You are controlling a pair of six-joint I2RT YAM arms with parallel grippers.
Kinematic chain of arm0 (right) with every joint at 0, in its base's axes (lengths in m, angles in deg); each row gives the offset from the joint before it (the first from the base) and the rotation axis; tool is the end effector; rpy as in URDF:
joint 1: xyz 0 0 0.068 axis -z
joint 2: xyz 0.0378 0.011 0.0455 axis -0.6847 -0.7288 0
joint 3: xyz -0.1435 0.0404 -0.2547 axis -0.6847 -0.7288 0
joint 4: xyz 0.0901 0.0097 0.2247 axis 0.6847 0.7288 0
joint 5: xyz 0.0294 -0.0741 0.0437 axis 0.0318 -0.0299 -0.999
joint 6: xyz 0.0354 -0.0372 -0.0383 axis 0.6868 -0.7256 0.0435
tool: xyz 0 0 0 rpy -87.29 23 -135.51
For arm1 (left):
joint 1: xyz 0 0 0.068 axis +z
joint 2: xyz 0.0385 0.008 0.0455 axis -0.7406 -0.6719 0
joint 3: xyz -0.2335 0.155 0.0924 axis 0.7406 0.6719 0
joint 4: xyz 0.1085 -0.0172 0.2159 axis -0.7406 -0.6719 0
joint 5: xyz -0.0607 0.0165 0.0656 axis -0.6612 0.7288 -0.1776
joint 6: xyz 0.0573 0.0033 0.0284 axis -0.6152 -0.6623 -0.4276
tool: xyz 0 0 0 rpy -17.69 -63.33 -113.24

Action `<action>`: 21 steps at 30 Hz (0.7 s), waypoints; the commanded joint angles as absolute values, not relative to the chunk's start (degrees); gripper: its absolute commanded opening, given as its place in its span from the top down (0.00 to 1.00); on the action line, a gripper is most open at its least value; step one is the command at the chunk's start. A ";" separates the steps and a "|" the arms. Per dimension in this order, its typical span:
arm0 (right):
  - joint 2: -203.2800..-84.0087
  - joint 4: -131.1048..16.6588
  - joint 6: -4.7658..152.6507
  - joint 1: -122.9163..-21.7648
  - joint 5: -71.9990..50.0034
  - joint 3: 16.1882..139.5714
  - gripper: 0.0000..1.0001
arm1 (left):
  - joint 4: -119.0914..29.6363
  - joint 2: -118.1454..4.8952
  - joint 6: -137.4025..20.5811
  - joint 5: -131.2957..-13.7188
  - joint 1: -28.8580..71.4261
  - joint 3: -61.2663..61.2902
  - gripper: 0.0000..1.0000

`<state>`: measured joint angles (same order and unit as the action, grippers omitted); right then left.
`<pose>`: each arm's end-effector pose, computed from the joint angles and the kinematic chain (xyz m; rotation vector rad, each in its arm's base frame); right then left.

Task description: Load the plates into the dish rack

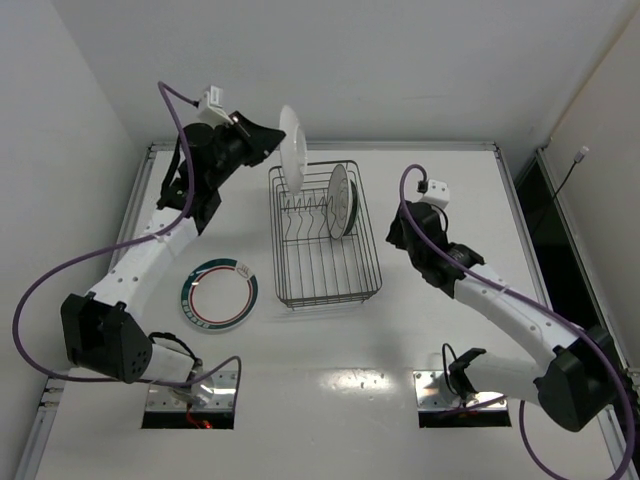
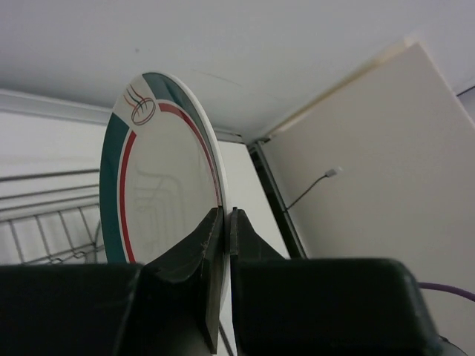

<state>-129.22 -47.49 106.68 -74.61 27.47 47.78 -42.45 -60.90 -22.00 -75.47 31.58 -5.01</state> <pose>0.2154 0.1017 0.2912 0.4546 1.9901 0.2034 0.3026 -0.0979 0.4500 -0.2861 1.6075 -1.0274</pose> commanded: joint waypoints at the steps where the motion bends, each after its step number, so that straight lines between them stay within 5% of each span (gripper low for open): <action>1: -127.34 -51.05 107.91 -73.28 26.44 47.16 0.65 | -23.92 -59.35 -12.08 -79.45 29.95 -1.39 1.00; 21: -125.23 -52.63 107.91 -68.26 20.73 43.99 0.65 | -18.88 -58.83 -5.65 -65.75 21.94 12.77 1.00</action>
